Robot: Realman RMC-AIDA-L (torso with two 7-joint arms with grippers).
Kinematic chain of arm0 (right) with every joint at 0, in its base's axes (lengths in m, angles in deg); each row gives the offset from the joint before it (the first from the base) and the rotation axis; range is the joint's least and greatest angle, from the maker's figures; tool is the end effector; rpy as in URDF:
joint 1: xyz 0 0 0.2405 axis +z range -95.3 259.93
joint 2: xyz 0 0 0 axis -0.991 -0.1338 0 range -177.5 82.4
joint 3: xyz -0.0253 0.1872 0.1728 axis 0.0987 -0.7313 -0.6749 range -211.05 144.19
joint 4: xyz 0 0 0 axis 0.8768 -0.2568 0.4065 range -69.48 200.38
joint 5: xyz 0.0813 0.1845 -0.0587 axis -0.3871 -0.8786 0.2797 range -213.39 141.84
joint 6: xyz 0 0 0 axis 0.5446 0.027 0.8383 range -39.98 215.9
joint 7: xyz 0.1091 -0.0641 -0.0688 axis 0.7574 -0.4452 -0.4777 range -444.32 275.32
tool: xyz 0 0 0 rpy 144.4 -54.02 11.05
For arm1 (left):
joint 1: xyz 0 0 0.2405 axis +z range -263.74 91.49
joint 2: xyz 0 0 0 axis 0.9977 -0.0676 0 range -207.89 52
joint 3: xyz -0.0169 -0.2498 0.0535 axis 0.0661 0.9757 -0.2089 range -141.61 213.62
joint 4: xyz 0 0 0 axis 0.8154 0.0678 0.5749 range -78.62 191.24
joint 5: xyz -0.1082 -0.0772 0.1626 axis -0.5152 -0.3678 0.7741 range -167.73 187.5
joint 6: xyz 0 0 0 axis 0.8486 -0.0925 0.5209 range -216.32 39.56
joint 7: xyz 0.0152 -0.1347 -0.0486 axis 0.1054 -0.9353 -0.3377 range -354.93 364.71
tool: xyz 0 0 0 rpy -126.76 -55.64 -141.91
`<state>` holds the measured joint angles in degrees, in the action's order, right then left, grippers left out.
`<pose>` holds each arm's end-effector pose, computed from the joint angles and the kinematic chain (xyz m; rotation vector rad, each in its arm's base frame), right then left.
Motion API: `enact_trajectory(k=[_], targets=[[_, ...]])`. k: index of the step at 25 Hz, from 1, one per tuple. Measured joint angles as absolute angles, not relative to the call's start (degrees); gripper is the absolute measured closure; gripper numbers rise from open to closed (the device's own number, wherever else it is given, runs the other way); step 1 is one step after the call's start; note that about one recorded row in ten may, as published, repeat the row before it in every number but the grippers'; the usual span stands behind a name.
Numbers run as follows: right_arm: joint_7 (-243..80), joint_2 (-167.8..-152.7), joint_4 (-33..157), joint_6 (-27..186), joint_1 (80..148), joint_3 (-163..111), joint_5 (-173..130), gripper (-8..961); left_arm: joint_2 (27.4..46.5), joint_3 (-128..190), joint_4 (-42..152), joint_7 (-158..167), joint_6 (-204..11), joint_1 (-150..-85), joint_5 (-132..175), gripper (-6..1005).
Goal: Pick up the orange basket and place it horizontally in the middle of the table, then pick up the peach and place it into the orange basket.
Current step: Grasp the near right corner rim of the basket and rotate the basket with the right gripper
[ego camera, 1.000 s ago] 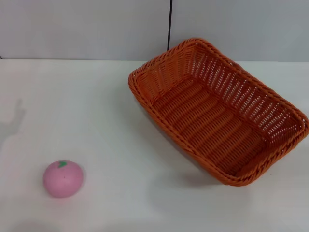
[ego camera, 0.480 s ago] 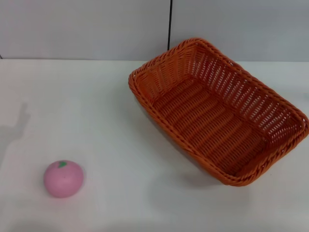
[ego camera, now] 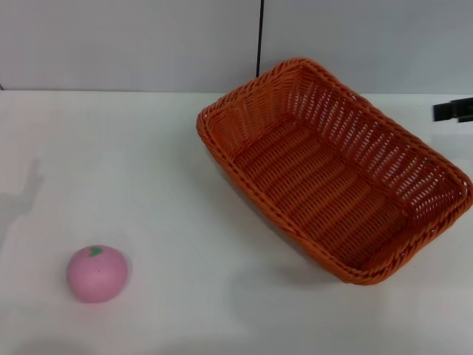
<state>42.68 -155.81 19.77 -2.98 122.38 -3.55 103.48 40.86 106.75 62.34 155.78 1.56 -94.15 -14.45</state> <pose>0.2764 0.3861 0.1054 -2.3779 1.4433 0.2885 -0.3715 0.2175 0.0281 -1.3843 -0.6412 -0.9956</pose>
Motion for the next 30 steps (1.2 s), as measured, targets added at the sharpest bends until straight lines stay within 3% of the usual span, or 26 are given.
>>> enact_trajectory(k=[8, 10, 11, 12, 15, 30], targets=[[42.17, -158.71, 22.79, 4.15, 123.9, 0.26, 103.38, 190, 40.8, 106.75, 62.38, 156.0, 1.21, -94.39, -14.46, 170], [40.91, -160.58, 24.42, 7.11, 124.58, 0.65, 103.37, 203, 40.79, 106.76, 62.38, 156.05, 0.72, -94.37, -14.45, 170], [40.91, -160.58, 24.42, 7.11, 124.58, 0.65, 103.37, 209, 40.79, 106.76, 62.38, 156.05, 0.72, -94.37, -14.45, 170], [40.39, -161.5, 24.87, 8.44, 124.85, 0.87, 103.37, 216, 40.79, 106.75, 62.38, 156.05, 0.63, -94.37, -14.46, 170], [39.88, -162.23, 26.1, 9.64, 125.38, 1.0, 103.34, 235, 40.79, 106.76, 62.38, 156.02, 0.56, -94.32, -14.46, 170], [38.24, -163.09, 28.3, 13.11, 124.74, 0.67, 102.36, 333, 40.8, 106.76, 61.7, 155.74, -0.14, -93.77, -14.46, 170]])
